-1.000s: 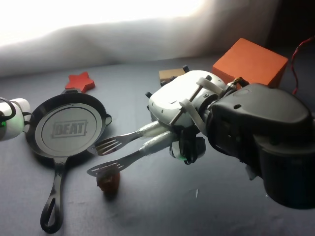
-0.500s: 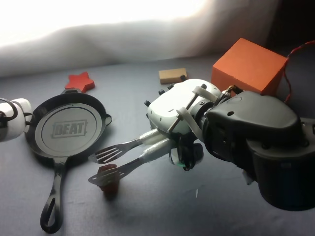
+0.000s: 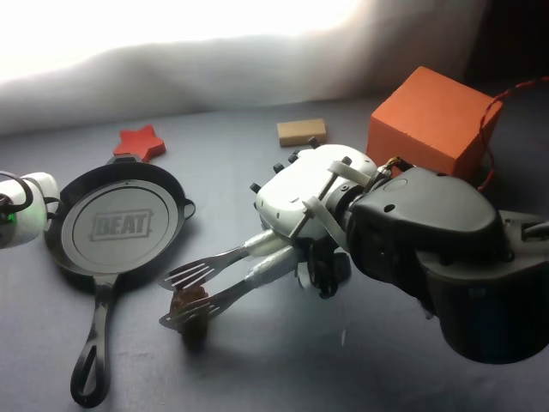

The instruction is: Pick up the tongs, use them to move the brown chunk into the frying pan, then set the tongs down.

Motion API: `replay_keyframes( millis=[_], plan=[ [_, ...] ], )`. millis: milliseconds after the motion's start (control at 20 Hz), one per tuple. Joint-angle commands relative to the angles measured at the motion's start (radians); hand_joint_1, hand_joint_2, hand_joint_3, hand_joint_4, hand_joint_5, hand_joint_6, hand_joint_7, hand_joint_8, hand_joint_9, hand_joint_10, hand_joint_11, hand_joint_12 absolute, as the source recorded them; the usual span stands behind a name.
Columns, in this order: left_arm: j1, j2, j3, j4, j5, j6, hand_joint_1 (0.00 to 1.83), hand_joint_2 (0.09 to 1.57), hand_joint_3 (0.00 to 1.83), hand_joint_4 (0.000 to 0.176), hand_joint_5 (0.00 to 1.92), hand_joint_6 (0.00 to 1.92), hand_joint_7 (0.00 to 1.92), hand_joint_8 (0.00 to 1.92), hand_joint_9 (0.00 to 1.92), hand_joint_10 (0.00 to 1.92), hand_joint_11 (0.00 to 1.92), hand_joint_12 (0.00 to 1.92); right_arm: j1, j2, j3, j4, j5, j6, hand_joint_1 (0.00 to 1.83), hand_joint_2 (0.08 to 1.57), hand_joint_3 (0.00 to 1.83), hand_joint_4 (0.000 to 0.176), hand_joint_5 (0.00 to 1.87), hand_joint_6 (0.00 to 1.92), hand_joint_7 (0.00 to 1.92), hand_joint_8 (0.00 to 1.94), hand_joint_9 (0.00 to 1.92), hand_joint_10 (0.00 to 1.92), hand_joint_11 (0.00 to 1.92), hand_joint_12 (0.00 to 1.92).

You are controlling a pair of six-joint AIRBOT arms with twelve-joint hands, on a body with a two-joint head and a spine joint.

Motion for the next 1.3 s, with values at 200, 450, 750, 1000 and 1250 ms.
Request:
replay_keyframes(
  millis=[200,450,750,1000,1250],
  plan=[
    [-0.009,0.001,0.000,0.093,-0.053,0.001,0.00,1.20,0.00,0.000,0.00,0.00,0.00,0.00,0.00,0.00,0.00,0.00,-0.010,-0.016,0.012,-0.085,-0.017,-0.002,1.06,1.23,0.00,0.000,0.80,0.03,0.83,0.01,0.83,0.01,0.25,1.31],
    [-0.010,0.001,-0.011,0.092,-0.052,-0.003,0.00,1.20,0.00,0.000,0.00,0.00,0.00,0.00,0.00,0.00,0.00,0.00,-0.019,-0.013,0.013,-0.085,-0.038,-0.015,1.10,1.22,0.00,0.000,0.77,1.28,1.07,0.05,1.05,0.08,0.49,1.26],
    [-0.010,0.001,-0.013,0.088,-0.050,-0.008,0.00,1.20,0.00,0.000,0.00,0.00,0.00,0.00,0.00,0.00,0.01,0.00,-0.019,-0.007,0.010,-0.085,-0.035,-0.024,1.11,1.16,0.00,0.000,0.90,1.13,1.21,0.49,1.28,0.40,0.78,1.36],
    [-0.008,0.000,-0.014,0.088,-0.048,-0.007,0.00,1.19,0.00,0.000,0.00,0.00,0.00,0.00,0.00,0.00,0.01,0.00,-0.028,0.023,-0.012,-0.085,-0.028,-0.057,0.82,1.40,0.00,0.175,1.32,1.74,1.55,1.85,1.65,1.92,1.61,1.92],
    [-0.008,0.000,-0.014,0.088,-0.044,-0.007,0.00,1.20,0.00,0.000,0.00,0.00,0.00,0.00,0.00,0.00,0.01,0.01,-0.035,0.050,-0.052,-0.085,-0.029,-0.073,0.92,1.38,0.00,0.176,1.31,1.90,1.56,1.94,1.68,1.92,1.65,1.92]
  ],
)
